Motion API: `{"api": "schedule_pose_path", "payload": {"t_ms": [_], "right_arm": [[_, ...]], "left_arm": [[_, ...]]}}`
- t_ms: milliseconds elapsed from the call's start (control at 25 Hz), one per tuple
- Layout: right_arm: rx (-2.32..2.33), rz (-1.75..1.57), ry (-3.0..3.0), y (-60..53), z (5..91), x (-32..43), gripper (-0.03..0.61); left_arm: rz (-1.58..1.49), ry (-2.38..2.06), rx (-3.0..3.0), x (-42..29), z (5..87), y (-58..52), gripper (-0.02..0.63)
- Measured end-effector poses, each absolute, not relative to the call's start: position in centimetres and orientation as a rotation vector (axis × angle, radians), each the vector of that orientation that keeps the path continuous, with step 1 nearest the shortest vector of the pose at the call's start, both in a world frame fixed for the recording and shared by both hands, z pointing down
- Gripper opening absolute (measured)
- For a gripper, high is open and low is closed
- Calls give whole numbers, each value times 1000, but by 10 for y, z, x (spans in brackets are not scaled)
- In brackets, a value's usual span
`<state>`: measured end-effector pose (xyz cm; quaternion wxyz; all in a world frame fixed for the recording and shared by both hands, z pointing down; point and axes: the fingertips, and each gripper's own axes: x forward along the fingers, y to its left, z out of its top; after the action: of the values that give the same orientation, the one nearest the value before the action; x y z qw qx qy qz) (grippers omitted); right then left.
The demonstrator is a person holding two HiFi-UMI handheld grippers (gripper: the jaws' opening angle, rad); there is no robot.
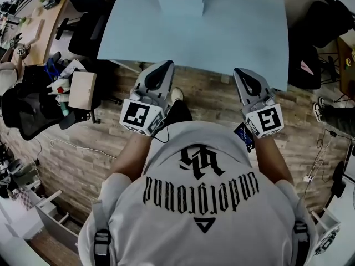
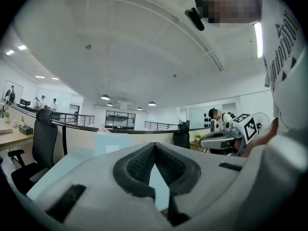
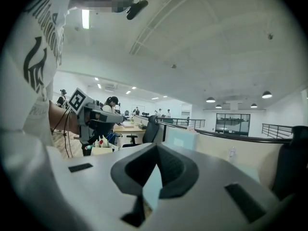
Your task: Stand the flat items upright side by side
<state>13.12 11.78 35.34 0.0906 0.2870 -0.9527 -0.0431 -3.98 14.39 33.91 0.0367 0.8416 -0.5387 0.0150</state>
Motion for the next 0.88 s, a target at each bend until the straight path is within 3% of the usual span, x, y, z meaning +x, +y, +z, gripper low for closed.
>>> {"api": "schedule_pose_path", "payload": {"t_ms": [360, 880], "right_arm": [[846, -154, -2858, 208, 348, 211, 5], [845, -180, -2918, 270, 327, 238, 5]], "left_arm": [[108, -1690, 2588, 34, 354, 237, 0], [116, -1757, 2589, 53, 332, 296, 0]]}}
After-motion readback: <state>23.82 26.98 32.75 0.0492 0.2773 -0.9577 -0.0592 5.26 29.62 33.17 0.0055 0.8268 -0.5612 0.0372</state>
